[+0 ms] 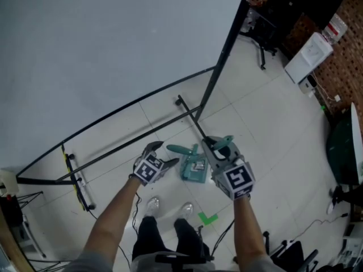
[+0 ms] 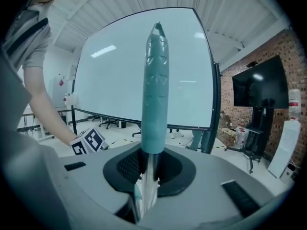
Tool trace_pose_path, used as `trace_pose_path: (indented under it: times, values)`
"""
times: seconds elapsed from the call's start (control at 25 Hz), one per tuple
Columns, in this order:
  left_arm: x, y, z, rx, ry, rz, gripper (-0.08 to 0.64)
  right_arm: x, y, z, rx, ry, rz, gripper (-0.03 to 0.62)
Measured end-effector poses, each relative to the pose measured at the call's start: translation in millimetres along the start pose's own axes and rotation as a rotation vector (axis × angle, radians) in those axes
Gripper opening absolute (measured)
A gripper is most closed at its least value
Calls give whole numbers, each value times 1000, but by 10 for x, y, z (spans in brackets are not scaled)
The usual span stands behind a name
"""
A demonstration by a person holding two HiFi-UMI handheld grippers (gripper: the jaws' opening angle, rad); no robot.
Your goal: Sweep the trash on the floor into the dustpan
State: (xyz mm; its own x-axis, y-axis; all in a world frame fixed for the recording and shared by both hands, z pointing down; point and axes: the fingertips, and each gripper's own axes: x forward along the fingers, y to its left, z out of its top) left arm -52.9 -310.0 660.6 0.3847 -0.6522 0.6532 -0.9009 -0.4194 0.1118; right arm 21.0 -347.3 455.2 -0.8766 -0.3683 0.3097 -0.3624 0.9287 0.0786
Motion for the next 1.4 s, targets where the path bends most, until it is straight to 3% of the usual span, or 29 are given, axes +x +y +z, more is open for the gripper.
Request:
trace_pose_path:
  times: [0.12, 0.36, 0.52, 0.76, 0.96, 1.0, 1.08, 1.16, 1.4]
  values:
    - [52, -114, -105, -56, -15, 6, 382, 24, 21, 53, -8, -20, 44, 43]
    - [380, -463, -32, -86, -51, -24, 382, 108, 109, 204, -48, -80, 165, 41]
    - [575, -613, 81, -97, -85, -20, 382, 115, 124, 245, 8, -121, 244, 40]
    - [753, -604, 262, -123, -150, 65, 382, 106, 135, 286, 38, -147, 297, 40]
    - [888, -578, 321, -140, -145, 112, 380, 128, 168, 298, 66, -159, 331, 41]
    - [906, -581, 325, -135, -146, 119, 376, 134, 174, 293, 72, -159, 338, 41]
    - [911, -574, 319, -120, -141, 140, 273, 144, 189, 283, 81, -160, 351, 41]
    - [902, -577, 308, -106, -134, 149, 233, 153, 188, 290, 89, -174, 355, 41]
    - [918, -514, 320, -105, -131, 153, 224, 197, 199, 307, 82, -179, 374, 43]
